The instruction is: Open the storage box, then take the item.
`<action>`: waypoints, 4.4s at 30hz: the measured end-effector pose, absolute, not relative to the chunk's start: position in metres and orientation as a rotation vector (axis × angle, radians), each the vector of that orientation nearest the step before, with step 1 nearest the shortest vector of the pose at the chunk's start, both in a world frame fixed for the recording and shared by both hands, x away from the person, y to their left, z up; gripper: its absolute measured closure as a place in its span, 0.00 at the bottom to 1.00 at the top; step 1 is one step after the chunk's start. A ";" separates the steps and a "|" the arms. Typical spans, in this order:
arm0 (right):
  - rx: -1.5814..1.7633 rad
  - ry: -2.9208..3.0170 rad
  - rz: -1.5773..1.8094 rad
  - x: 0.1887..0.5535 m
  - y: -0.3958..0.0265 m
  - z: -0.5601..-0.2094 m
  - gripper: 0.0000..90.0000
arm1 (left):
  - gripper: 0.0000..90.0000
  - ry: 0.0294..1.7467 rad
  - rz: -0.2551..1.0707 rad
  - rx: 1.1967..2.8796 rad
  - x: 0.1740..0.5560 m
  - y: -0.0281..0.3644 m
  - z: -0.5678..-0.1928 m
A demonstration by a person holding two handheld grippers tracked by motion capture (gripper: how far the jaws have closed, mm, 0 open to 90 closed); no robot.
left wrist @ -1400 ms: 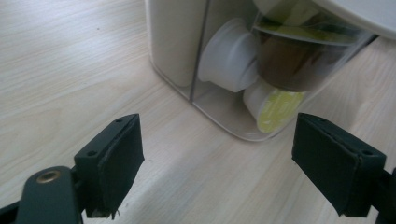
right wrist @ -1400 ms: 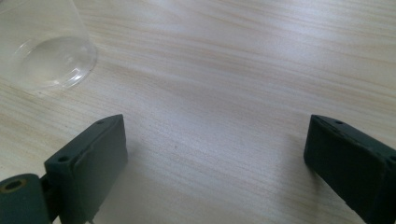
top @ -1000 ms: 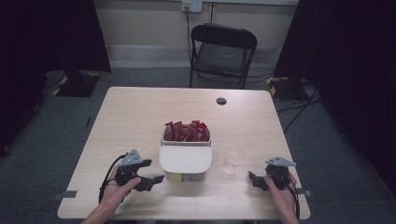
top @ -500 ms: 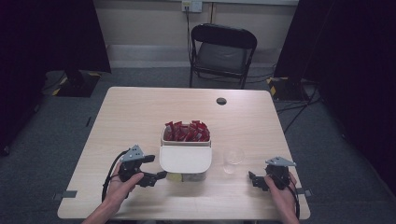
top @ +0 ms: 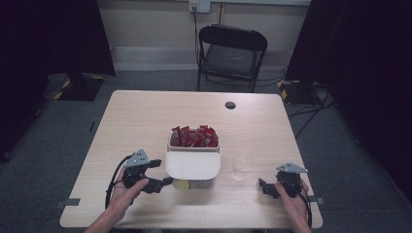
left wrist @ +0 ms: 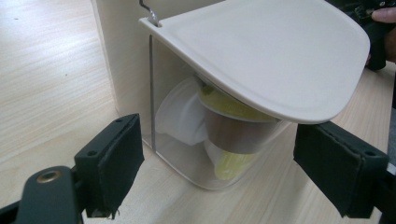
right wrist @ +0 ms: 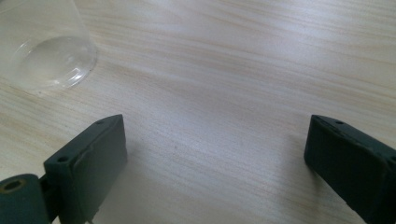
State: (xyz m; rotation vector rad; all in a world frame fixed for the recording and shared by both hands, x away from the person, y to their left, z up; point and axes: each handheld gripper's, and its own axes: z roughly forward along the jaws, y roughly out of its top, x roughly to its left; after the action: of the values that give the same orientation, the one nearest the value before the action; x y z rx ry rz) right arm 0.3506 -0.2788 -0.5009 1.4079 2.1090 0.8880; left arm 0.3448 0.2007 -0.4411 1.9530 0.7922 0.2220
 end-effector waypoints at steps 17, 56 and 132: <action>1.405 2.113 0.889 0.351 -0.279 -0.501 0.06 | 0.17 0.792 0.214 1.920 0.352 0.201 -0.424; 1.405 2.114 0.890 0.351 -0.279 -0.501 0.06 | 0.17 0.802 0.210 1.935 0.379 0.193 -0.395; 1.206 2.180 1.165 0.333 -0.265 -0.454 0.25 | 0.16 0.841 0.185 1.866 0.424 0.190 -0.383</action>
State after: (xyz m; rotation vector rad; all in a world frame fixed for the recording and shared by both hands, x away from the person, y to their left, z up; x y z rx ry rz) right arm 0.3333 -0.2652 -0.4543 1.2057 2.1801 1.1648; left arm 0.4237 0.1905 -0.3828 1.8657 0.8410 0.1854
